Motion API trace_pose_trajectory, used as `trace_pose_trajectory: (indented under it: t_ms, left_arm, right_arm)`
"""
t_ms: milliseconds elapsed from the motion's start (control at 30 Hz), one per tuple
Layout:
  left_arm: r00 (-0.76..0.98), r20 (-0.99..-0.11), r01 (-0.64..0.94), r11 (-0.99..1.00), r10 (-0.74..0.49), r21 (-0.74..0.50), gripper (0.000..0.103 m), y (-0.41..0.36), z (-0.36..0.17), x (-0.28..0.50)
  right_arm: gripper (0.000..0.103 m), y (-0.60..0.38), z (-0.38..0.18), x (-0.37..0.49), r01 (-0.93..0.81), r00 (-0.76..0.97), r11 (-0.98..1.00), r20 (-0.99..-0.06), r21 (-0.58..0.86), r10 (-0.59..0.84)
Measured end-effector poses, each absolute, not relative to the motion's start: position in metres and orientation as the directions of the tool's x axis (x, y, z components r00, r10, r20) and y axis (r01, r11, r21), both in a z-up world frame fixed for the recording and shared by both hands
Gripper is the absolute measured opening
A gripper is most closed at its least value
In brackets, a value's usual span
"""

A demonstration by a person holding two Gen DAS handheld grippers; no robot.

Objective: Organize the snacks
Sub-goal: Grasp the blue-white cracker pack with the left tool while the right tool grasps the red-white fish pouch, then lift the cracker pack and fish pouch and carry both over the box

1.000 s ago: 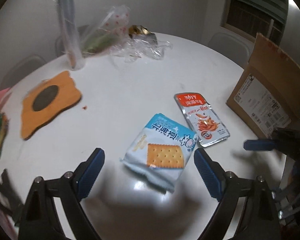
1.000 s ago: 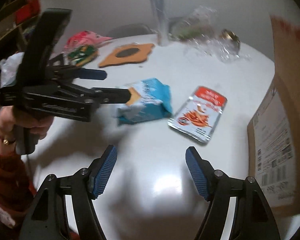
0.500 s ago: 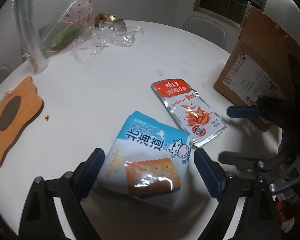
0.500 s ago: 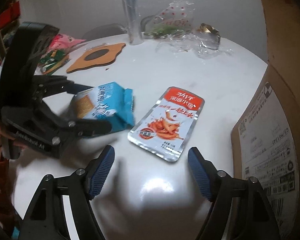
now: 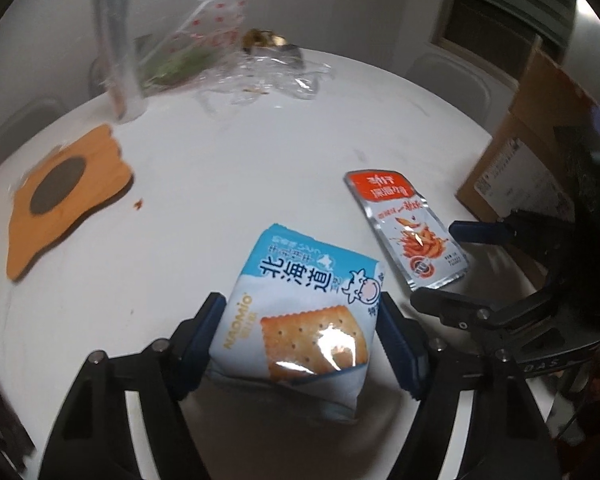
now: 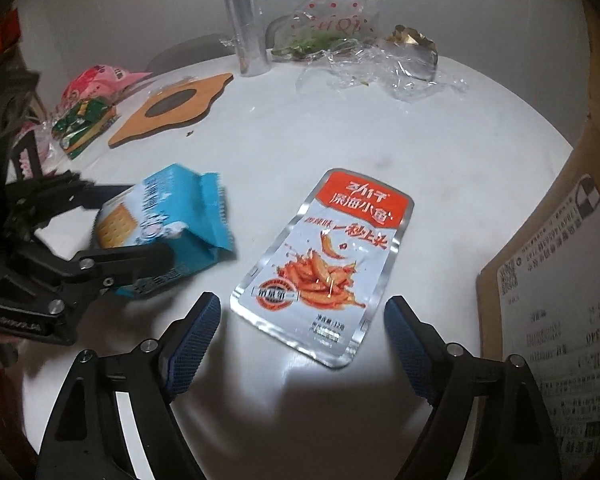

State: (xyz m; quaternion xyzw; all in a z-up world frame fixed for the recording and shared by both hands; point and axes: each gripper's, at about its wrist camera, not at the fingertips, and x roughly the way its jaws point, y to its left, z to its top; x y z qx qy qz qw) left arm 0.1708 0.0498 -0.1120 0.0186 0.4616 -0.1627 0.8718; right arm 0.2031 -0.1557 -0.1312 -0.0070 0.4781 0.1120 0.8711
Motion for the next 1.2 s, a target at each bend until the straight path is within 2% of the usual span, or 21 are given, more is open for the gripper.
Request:
trace_pose_trajectory:
  t_ms: [400, 667, 767, 833, 1200]
  left_arm:
    - [0.576, -0.795, 0.185, 0.978, -0.190, -0.099, 0.071, 0.064, -0.109, 0.152]
    - [0.587, -0.787, 0.172, 0.979, -0.189, -0.107, 0.071, 0.065, -0.106, 0.144]
    - [0.586, -0.787, 0.176, 0.979, -0.191, -0.107, 0.071, 0.063, -0.106, 0.143]
    - [0.585, -0.787, 0.178, 0.978, -0.195, -0.110, 0.072, 0.061, -0.106, 0.142]
    - [0.557, -0.813, 0.189, 0.979, -0.169, -0.074, 0.072, 0.055, -0.118, 0.148]
  right_arm:
    - [0.086, -0.146, -0.135, 0.228, -0.191, 0.522, 0.980, -0.841, 0.047, 0.142]
    - [0.085, -0.137, -0.138, 0.240, -0.218, 0.529, 0.976, -0.842, -0.015, 0.105]
    - [0.079, -0.136, -0.137, 0.242, -0.230, 0.534, 0.973, -0.837, -0.014, 0.114]
    - [0.070, -0.136, -0.136, 0.241, -0.233, 0.536, 0.972, -0.836, -0.012, 0.118]
    - [0.069, -0.136, -0.132, 0.206, -0.327, 0.513, 0.944, -0.834, 0.031, 0.205]
